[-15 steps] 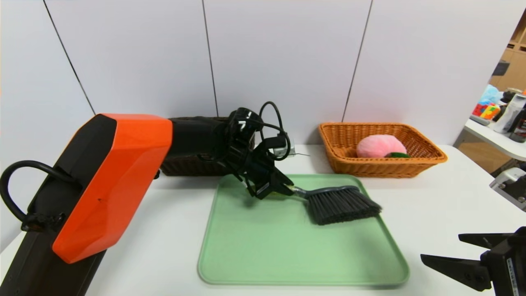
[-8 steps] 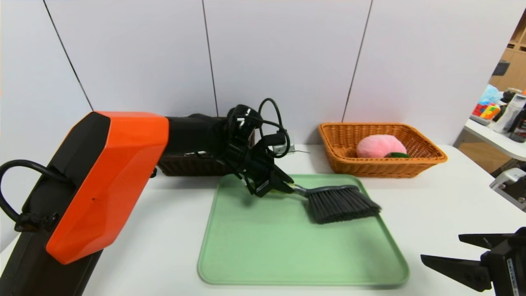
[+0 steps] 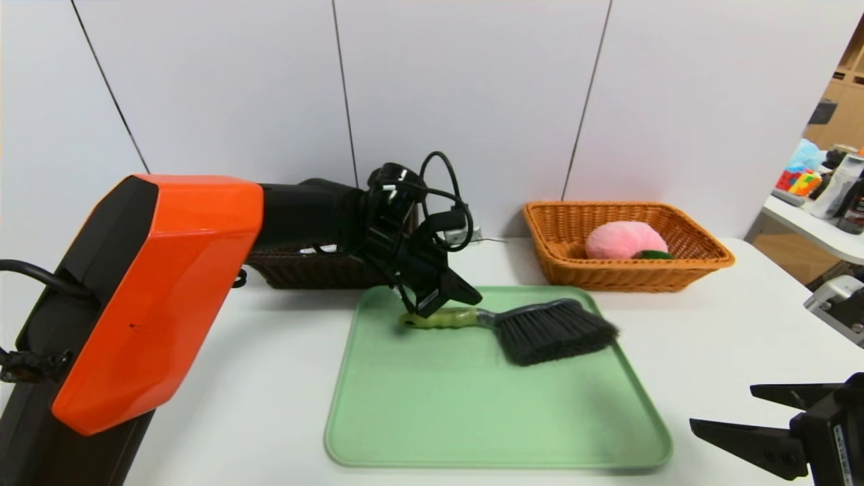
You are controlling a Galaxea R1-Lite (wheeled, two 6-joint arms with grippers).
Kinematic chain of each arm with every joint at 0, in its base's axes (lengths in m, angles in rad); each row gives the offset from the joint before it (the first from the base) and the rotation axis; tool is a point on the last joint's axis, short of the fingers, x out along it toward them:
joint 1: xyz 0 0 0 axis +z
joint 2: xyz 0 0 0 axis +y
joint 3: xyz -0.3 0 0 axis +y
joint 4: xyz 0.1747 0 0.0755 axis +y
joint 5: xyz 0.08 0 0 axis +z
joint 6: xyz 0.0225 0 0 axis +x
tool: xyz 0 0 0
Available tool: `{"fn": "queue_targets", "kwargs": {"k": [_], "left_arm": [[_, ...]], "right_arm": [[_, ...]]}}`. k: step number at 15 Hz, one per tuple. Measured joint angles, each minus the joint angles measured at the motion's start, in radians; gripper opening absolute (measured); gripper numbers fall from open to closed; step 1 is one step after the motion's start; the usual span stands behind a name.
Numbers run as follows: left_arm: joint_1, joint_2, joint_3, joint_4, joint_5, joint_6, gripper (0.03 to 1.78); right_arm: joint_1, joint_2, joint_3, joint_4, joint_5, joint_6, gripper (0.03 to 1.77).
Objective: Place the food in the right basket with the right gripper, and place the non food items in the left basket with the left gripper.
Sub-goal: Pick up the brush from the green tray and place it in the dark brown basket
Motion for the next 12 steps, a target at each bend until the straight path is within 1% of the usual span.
{"fn": "queue_targets", "kwargs": {"k": [6,11,12], "left_arm": [[-0.001,0.026,0.003,-0.004,-0.003,-0.003,0.05],[-0.001,0.015,0.003,0.019,-0.002,-0.006,0.05],[-0.001,0.011,0.003,0.019,-0.002,-0.007,0.07]], "right_arm": [[0.000,0.000,-0.001,0.000,0.001,-0.001,1.70],[0.000,-0.003,0.000,0.000,0.002,-0.001,1.70],[0.000,-0.006,0.000,0.000,0.002,0.000,1.70]]}}
